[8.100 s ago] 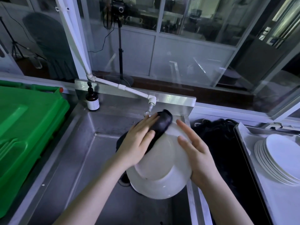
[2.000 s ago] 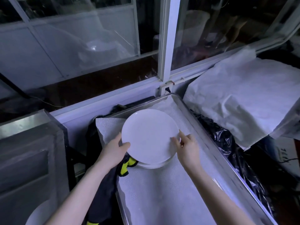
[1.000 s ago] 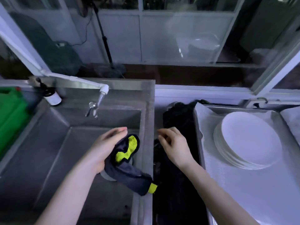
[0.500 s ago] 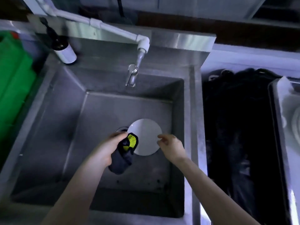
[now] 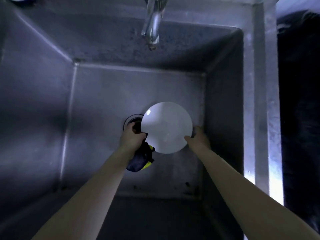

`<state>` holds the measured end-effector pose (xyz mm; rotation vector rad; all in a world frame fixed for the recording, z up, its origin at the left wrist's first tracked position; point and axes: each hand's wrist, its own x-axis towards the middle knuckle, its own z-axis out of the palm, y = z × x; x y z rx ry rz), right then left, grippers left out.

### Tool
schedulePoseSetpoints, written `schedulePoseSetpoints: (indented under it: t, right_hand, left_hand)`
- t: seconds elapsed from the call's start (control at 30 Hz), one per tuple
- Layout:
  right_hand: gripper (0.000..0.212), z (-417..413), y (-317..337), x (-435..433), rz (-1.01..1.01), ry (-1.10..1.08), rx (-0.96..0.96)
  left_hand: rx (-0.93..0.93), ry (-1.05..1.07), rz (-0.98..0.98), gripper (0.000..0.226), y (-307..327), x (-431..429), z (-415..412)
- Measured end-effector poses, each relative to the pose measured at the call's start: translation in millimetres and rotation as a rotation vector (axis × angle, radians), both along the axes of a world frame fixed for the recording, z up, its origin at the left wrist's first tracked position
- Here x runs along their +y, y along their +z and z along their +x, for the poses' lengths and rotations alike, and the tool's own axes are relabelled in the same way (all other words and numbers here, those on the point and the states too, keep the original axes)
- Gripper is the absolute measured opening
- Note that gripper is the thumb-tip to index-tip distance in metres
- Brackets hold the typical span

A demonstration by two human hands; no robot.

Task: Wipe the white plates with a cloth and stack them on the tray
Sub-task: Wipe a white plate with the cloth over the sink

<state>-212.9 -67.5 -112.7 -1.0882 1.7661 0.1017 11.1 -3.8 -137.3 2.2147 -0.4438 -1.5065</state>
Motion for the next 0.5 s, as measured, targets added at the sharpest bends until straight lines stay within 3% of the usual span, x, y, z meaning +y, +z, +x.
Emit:
schedulePoseSetpoints:
  t: [0.23,0.5]
  right_hand:
    - [0.057,-4.8,-28.3,2.6,0.126,-0.375,-0.22]
    - [0.044,7.8,5.7,2.5,-0.042,-0.607,-0.438]
  left_hand:
    - [0.074,-0.022,0.026,0.057,-23.1,4.6,-11.2]
    - [0.168,-0.078,0.023,0.042,15.4,9.7,-6.6]
